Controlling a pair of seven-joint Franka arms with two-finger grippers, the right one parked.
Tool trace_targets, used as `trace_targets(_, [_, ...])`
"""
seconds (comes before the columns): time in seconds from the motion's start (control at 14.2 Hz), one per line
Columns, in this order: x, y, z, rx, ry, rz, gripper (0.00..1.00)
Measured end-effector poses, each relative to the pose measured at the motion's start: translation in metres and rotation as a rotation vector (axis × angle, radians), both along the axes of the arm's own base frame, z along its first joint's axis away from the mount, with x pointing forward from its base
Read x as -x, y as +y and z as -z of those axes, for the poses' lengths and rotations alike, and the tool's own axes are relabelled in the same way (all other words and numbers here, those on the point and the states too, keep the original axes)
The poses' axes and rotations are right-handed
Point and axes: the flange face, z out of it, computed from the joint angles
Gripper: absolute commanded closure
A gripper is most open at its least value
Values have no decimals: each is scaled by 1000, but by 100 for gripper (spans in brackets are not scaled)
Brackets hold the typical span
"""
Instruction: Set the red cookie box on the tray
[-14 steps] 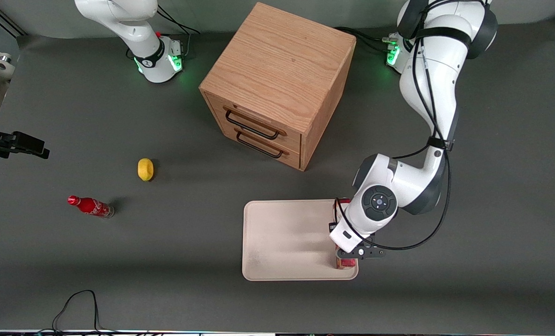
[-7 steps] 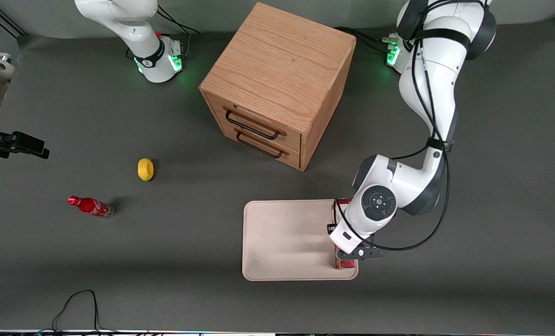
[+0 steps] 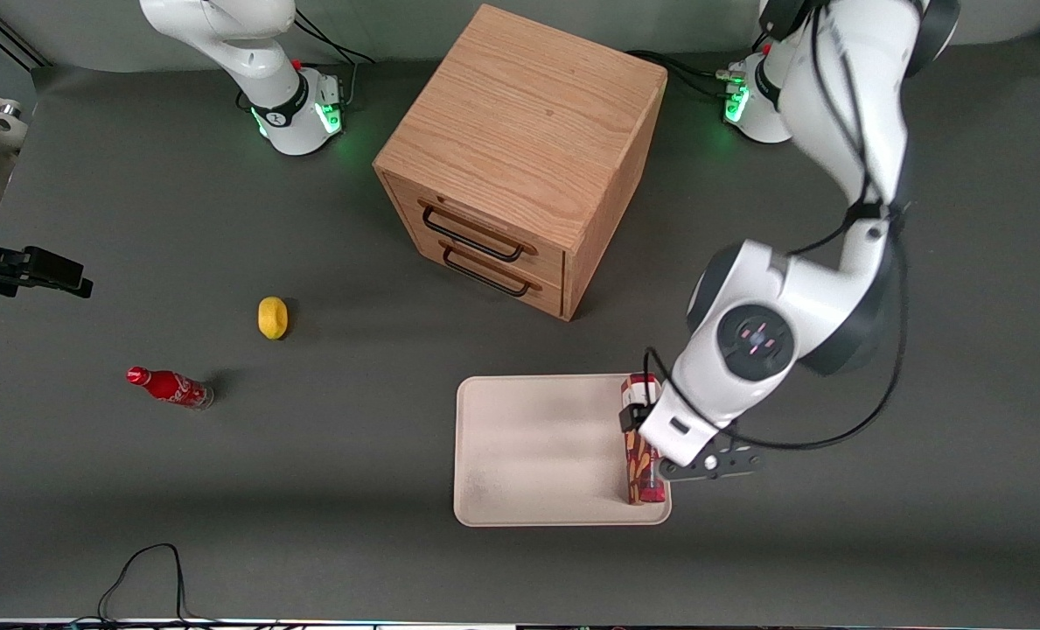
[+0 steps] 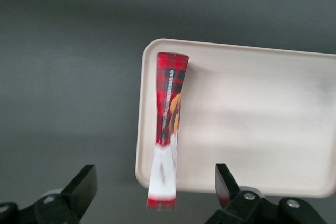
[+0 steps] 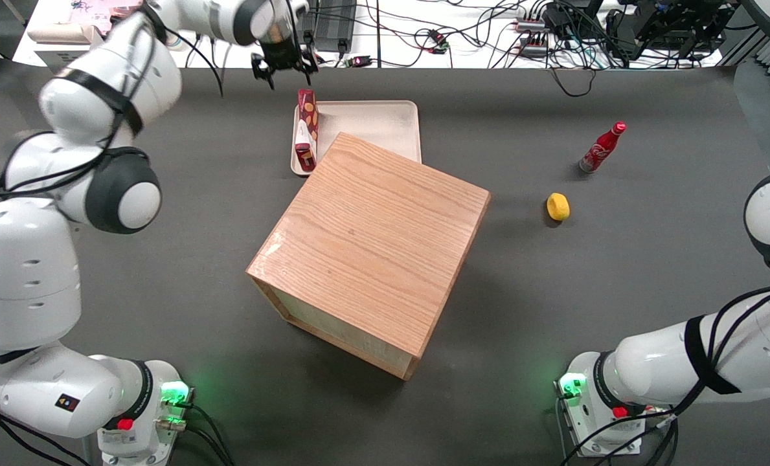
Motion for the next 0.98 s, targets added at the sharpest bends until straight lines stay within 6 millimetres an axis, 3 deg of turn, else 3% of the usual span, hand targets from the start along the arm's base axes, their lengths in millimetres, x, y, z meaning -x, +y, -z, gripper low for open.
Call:
trace_targets(0.21, [30, 13, -90, 1, -5, -52, 0])
trace_targets(0.42, [55, 25, -140, -6, 3, -87, 0])
trace_targets(0.49, [61, 34, -149, -19, 22, -96, 0])
trace_targets(0.63, [62, 70, -159, -37, 50, -132, 0])
trace_targets(0.84, [59, 135, -154, -53, 88, -138, 0])
trace_targets(0.98, [64, 167, -148, -62, 113, -119, 0])
